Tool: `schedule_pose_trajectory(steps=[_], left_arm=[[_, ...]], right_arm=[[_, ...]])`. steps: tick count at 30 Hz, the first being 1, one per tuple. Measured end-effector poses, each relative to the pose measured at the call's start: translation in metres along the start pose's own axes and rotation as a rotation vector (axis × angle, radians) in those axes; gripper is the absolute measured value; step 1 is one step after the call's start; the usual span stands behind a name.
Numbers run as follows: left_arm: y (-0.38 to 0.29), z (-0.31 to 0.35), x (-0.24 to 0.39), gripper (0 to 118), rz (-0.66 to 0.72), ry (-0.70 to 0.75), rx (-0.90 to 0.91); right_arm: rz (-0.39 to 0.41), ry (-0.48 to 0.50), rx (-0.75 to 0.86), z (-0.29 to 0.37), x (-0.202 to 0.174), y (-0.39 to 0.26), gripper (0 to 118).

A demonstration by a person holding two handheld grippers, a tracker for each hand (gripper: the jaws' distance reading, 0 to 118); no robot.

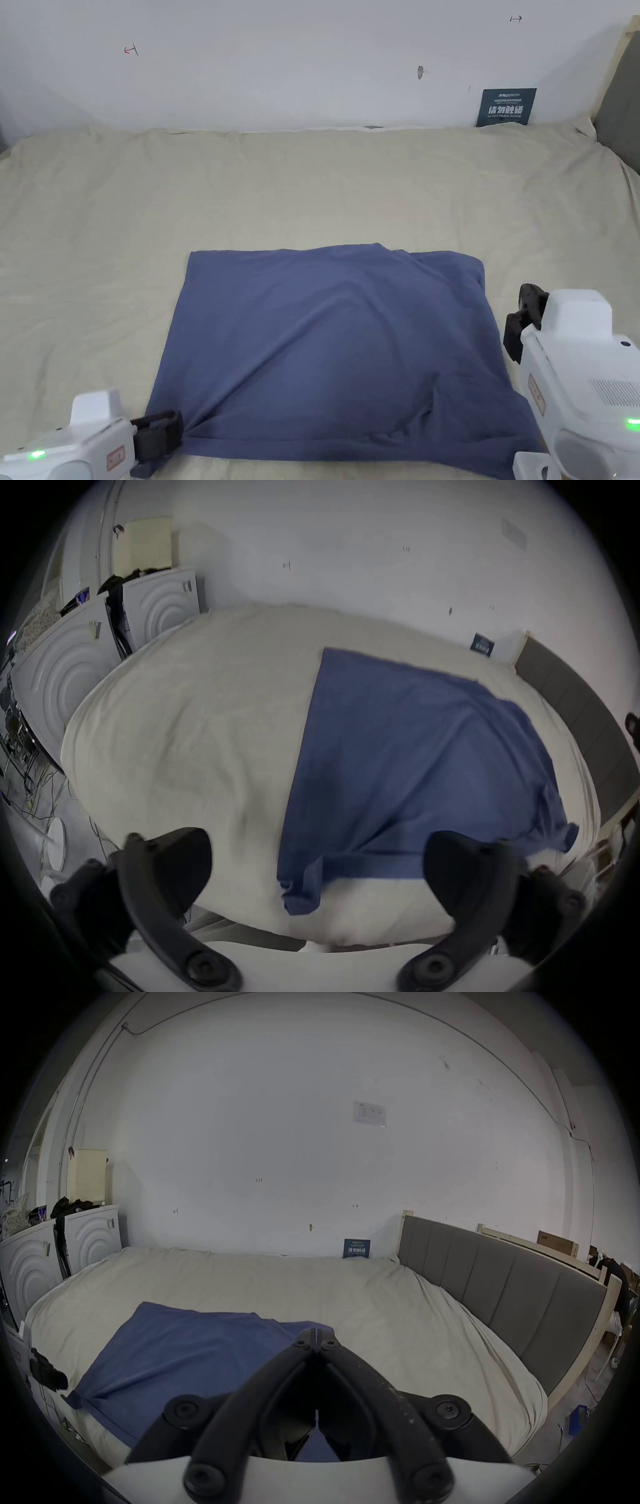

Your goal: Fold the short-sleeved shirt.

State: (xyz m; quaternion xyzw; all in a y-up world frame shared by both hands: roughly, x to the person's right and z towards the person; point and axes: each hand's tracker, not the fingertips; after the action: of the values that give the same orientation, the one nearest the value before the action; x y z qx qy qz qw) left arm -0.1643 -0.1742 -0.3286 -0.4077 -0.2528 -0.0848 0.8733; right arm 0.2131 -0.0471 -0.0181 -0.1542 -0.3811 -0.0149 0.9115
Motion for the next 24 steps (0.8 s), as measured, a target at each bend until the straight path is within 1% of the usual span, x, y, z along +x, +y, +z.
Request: schedule_pose_trajectory(steps=[1, 5, 6, 7, 8, 9, 10, 11, 12, 14, 16, 17, 18, 19, 20, 21, 22, 23, 24], left_arm=[[-0.004, -0.003, 0.000, 112, -0.014, -0.008, -0.008], [-0.021, -0.022, 0.006, 111, -0.068, 0.019, -0.065], [-0.024, -0.027, 0.006, 107, -0.086, 0.018, -0.066], [-0.027, -0.031, 0.007, 91, -0.102, 0.021, -0.059], [-0.031, -0.034, 0.012, 72, -0.132, 0.021, -0.060], [-0.033, -0.037, 0.014, 45, -0.145, 0.017, -0.069], [-0.034, -0.038, 0.014, 19, -0.138, -0.033, -0.077], [-0.034, -0.037, 0.015, 11, -0.130, -0.053, -0.071], [-0.036, -0.035, 0.019, 6, -0.138, -0.027, -0.064], [-0.035, -0.031, 0.019, 5, -0.168, -0.021, -0.047], [-0.031, -0.024, 0.020, 4, -0.156, -0.029, -0.033], [-0.028, -0.020, 0.018, 4, -0.141, -0.033, -0.026], [-0.026, -0.018, 0.016, 4, -0.126, -0.038, -0.018], [-0.023, -0.015, 0.014, 4, -0.109, -0.046, -0.005], [-0.022, -0.013, 0.014, 4, -0.100, -0.053, 0.001], [-0.020, -0.012, 0.014, 4, -0.096, -0.055, 0.003], [-0.018, -0.010, 0.015, 4, -0.095, -0.056, 0.008], [-0.016, -0.008, 0.015, 4, -0.092, -0.057, 0.016], [-0.016, -0.007, 0.017, 4, -0.086, -0.059, 0.021]], right_arm=[[-0.002, 0.003, -0.005, -0.001, 0.000, -0.002, 1], [-0.008, 0.013, -0.033, -0.004, -0.001, -0.009, 1], [-0.005, 0.013, -0.040, -0.004, -0.001, -0.010, 1], [-0.004, 0.010, -0.046, -0.003, -0.001, -0.012, 1], [-0.007, 0.009, -0.051, -0.003, 0.000, -0.014, 1], [-0.011, 0.008, -0.058, -0.003, 0.002, -0.016, 1], [-0.014, 0.006, -0.065, -0.003, 0.003, -0.018, 1], [-0.016, 0.000, -0.073, -0.002, 0.005, -0.021, 1], [-0.020, -0.005, -0.083, -0.002, 0.008, -0.024, 1], [-0.046, -0.022, -0.118, -0.001, 0.016, -0.034, 2], [-0.100, -0.033, -0.188, -0.003, 0.026, -0.048, 4], [-0.124, -0.045, -0.240, -0.006, 0.032, -0.057, 12], [-0.148, -0.048, -0.285, -0.007, 0.036, -0.066, 28], [-0.169, -0.050, -0.352, -0.011, 0.040, -0.077, 54], [-0.186, -0.056, -0.410, -0.013, 0.044, -0.088, 72], [-0.205, -0.066, -0.438, -0.014, 0.046, -0.097, 87], [-0.212, -0.062, -0.463, -0.016, 0.046, -0.110, 105], [-0.210, -0.049, -0.503, -0.019, 0.047, -0.120, 114], [-0.211, -0.041, -0.538, -0.023, 0.046, -0.128, 116]])
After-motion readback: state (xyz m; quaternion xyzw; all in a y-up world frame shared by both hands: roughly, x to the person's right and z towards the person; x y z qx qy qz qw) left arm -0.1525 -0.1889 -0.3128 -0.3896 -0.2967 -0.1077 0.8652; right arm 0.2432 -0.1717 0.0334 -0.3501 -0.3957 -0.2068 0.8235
